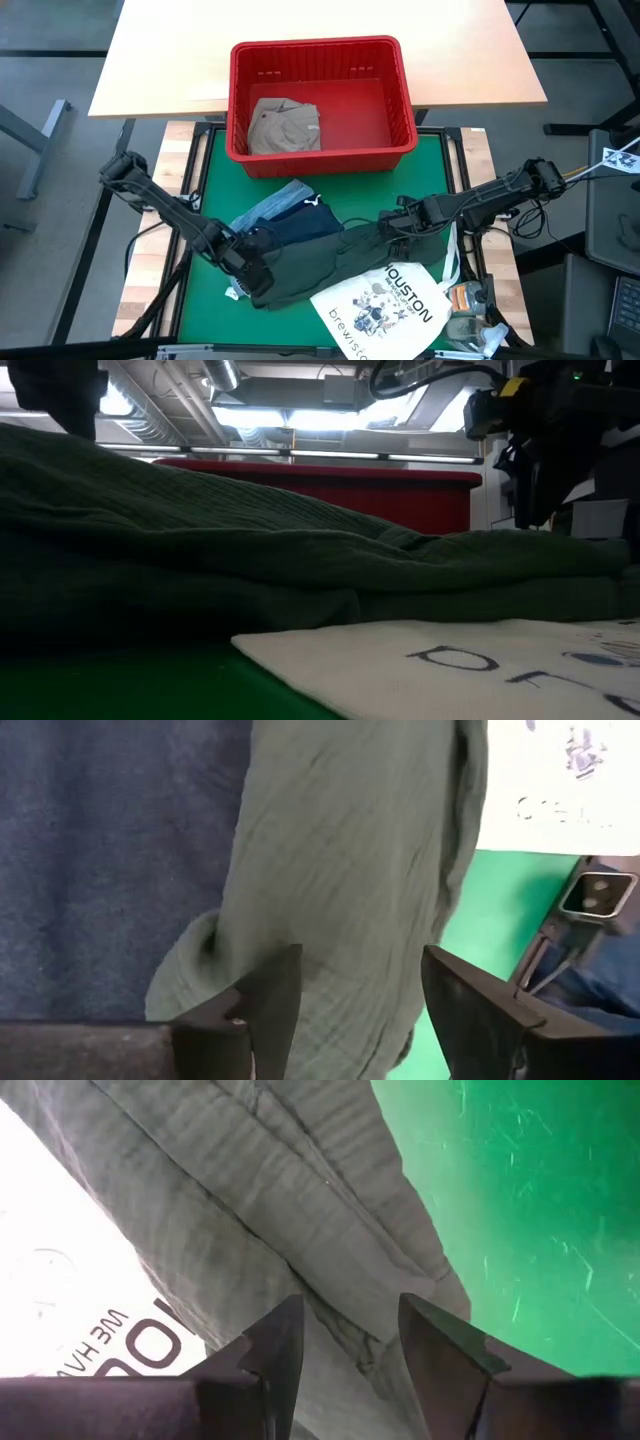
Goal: Fold Laundry from Bin
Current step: Fold the dark green polo shirt
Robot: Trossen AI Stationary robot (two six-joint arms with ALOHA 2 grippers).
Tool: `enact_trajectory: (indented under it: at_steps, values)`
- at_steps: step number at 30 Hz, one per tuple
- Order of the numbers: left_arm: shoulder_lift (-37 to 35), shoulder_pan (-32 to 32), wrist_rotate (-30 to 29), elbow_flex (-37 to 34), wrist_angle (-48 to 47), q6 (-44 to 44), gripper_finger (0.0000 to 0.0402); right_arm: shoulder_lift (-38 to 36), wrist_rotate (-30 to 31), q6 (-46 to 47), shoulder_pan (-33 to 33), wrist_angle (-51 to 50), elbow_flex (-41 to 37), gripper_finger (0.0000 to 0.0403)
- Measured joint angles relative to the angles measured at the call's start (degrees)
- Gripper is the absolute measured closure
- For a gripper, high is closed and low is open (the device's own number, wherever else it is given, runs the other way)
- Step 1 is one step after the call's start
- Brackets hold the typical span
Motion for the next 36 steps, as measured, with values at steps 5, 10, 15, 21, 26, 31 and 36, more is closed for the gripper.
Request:
enact_trajectory:
  at_steps: [5,10,15,21,26,31,36]
  values:
    - [0.39,1.62,0.66,0.0,-0.96,0.0,0.02,0.0,0.0,-0.04,0.0,0.02,0.0,0.0237]
    - [0.41,2.92,0.52,0.0,-2.92,0.0,0.02,0.0,0.0,-0.04,0.0,0.02,0.0,0.0237]
    - [0.71,3.53,-1.27,0.0,-4.8,0.38,0.0202,0.0,0.0,-0.04,0.0,0.02,0.0,0.0237]
    - [0.71,4.6,-2.16,0.0,-4.78,0.95,0.0203,0.0,0.0,-0.06,0.02,0.04,0.0,0.0237]
    - [0.71,6.22,-2.65,0.0,-5.91,3.79,0.0203,0.0,0.0,-0.06,0.02,0.09,0.0,0.0237]
    - [0.69,6.83,-0.97,0.0,-6.02,2.82,0.0203,0.0,0.0,-0.06,0.02,0.09,0.0,0.0237]
    - [0.69,6.15,-0.73,0.0,-6.03,0.95,0.0203,0.0,0.0,-0.06,0.02,0.11,0.0,0.0237]
